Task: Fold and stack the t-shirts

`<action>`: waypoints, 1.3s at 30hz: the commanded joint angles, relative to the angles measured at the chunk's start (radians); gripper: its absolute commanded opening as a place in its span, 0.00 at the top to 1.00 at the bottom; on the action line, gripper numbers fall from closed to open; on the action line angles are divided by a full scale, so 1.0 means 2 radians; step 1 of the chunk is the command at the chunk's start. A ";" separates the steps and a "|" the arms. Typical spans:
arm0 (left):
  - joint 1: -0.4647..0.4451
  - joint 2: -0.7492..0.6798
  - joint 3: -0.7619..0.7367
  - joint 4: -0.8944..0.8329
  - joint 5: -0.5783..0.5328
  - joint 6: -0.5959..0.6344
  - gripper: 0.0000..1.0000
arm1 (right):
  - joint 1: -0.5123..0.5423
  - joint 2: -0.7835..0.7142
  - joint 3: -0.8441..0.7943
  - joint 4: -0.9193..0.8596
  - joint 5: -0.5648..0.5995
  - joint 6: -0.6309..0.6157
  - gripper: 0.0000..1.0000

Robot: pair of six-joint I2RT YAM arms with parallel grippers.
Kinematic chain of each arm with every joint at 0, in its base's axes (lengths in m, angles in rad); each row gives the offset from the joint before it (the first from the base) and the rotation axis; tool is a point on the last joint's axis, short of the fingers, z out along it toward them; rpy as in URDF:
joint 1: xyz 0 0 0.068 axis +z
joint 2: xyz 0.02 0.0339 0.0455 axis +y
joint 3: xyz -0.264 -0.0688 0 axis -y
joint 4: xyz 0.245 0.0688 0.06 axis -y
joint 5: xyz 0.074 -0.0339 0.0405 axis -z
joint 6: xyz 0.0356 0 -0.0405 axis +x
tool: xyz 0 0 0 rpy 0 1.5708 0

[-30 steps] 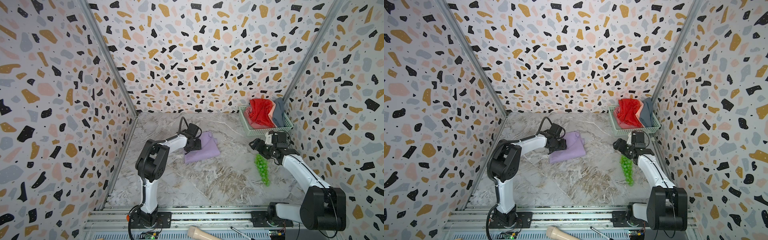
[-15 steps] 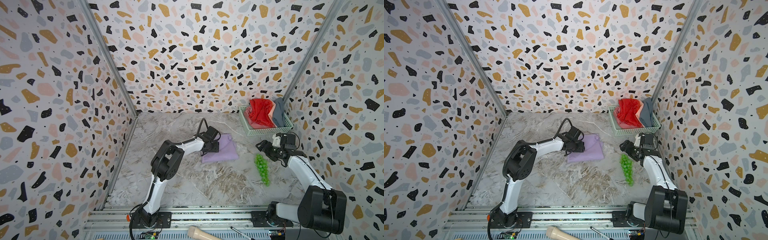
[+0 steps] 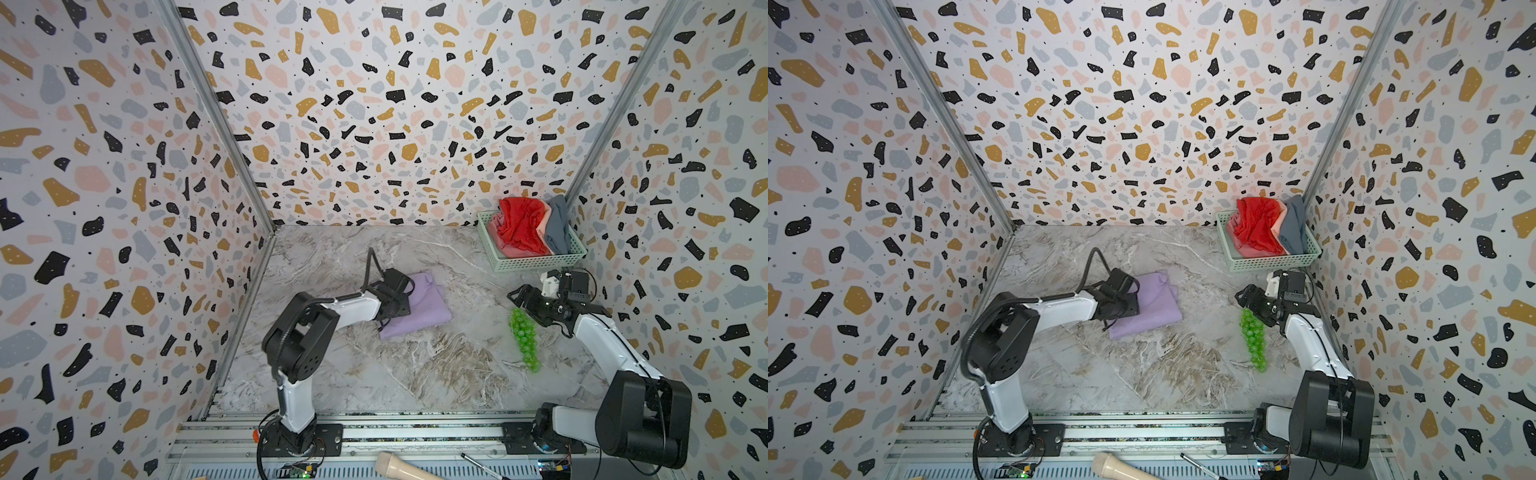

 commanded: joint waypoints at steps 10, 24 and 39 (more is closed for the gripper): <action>0.173 -0.260 -0.232 -0.066 -0.054 -0.254 0.36 | 0.023 0.023 0.045 0.013 -0.036 0.009 0.19; 0.291 -0.363 -0.186 -0.134 -0.022 -0.157 0.34 | 0.038 0.005 0.039 0.014 -0.042 0.005 0.18; 0.129 -0.205 -0.091 -0.105 0.056 -0.114 0.23 | 0.008 -0.017 0.077 0.001 -0.008 -0.010 0.01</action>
